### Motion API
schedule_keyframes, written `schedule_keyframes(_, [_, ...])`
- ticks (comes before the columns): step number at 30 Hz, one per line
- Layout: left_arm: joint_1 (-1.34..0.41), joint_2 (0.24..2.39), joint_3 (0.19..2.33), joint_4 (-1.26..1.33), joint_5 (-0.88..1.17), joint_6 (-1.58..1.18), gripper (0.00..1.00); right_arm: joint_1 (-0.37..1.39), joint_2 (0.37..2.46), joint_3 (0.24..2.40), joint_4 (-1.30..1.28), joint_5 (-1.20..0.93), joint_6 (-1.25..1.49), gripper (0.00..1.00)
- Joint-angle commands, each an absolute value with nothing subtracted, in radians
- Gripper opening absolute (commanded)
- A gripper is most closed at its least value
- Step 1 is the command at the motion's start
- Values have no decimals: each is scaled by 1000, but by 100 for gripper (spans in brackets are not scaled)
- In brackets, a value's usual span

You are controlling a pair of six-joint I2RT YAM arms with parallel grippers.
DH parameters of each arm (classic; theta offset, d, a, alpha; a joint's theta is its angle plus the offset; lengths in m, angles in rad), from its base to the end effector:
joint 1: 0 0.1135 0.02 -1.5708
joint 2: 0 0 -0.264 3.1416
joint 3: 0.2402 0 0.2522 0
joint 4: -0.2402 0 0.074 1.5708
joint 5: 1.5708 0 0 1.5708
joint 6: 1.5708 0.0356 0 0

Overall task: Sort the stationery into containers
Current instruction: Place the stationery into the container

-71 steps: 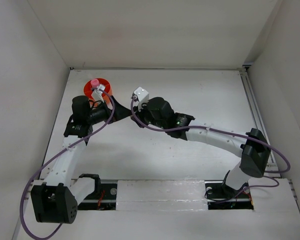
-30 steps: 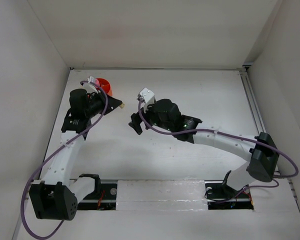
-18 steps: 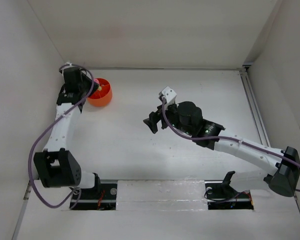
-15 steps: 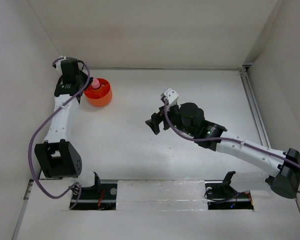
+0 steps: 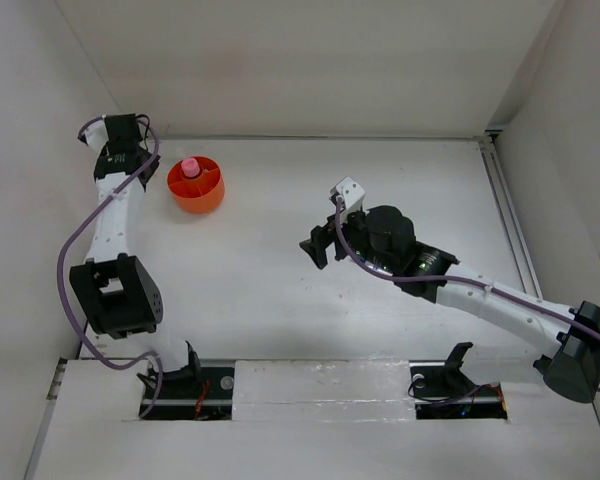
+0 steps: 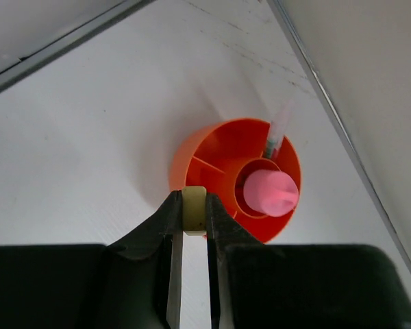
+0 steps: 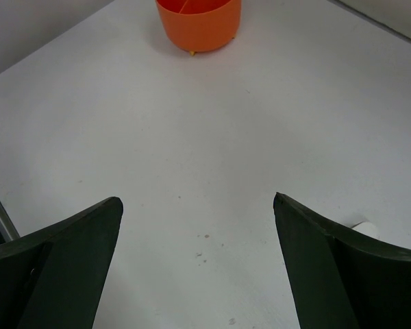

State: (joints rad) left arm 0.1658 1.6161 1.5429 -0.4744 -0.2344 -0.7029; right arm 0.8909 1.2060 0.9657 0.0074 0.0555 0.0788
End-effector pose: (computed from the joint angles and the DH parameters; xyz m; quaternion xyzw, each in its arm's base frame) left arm 0.3669 0.0698 0.3626 -0.4163 0.7615 -0.0307 0.4958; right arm 0.1805 0.2201 0.3348 -0.2939 0.7272 0.2697 0.5586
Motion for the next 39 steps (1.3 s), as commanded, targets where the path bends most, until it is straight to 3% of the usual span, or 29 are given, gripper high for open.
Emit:
schedule_keyframes(1, [178, 1670, 1641, -466, -207, -651, 0, 885, 1192, 968, 38, 31, 80, 97])
schedule_keyframes(3, [178, 1733, 1715, -476, -198, -614, 0, 885, 1192, 968, 38, 31, 80, 97])
schedule_keyframes(8, [225, 1833, 1810, -453, 61, -491, 0, 885, 1201, 959, 38, -20, 71, 97])
schedule_keyframes(12, [235, 1864, 1819, -416, 115, -398, 0, 885, 1201, 959, 38, -51, 61, 97])
schedule_keyframes(27, [265, 1816, 1530, -35, 290, -301, 0, 894, 1264, 968, 48, -107, 43, 97])
schedule_keyframes(39, [399, 1868, 1482, 126, 528, -434, 0, 904, 1284, 968, 57, -117, 34, 97])
